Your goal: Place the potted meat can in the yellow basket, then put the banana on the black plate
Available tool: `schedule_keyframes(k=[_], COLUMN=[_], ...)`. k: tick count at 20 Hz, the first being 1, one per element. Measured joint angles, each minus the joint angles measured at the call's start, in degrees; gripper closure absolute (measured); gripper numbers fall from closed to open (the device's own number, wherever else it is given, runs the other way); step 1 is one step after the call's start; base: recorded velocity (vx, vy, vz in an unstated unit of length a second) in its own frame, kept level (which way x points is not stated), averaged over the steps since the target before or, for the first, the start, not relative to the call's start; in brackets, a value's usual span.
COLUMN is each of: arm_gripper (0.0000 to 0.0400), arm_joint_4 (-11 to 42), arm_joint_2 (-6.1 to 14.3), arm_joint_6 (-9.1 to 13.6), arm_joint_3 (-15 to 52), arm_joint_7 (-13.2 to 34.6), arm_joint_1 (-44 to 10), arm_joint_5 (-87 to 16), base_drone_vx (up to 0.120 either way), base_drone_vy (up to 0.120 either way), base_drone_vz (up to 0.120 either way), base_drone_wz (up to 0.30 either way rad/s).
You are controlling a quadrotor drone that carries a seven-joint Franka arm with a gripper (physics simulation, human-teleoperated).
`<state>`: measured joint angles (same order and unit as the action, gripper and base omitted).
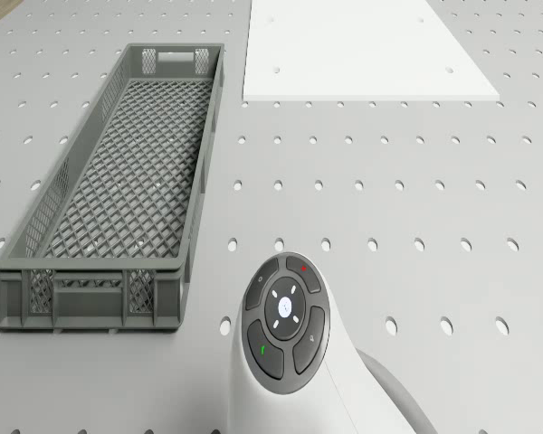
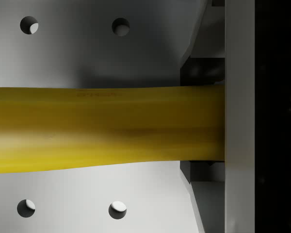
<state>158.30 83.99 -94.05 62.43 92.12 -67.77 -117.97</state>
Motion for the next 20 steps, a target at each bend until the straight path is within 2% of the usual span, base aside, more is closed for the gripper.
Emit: schedule_keyframes(k=[7, 15, 20], arm_gripper=[0.0207, 0.0207, 0.0207], arm_joint_4=[1.7, 2.24, 2.33], arm_joint_2=[-0.48, -0.96, -1.21], arm_joint_6=[2.43, 3.5, 3.82], arm_joint_3=[3.65, 4.88, 5.03], arm_joint_7=[-0.79, -1.05, -1.11], arm_joint_1=[1.05, 1.45, 1.58], arm_joint_5=[3.08, 4.06, 4.11], base_drone_vx=[0.0, -0.12, -0.12], base_drone_vy=[0.006, 0.12, 0.12], base_drone_vz=[0.109, 0.12, 0.0], base_drone_wz=[0.0, 0.0, 0.0])
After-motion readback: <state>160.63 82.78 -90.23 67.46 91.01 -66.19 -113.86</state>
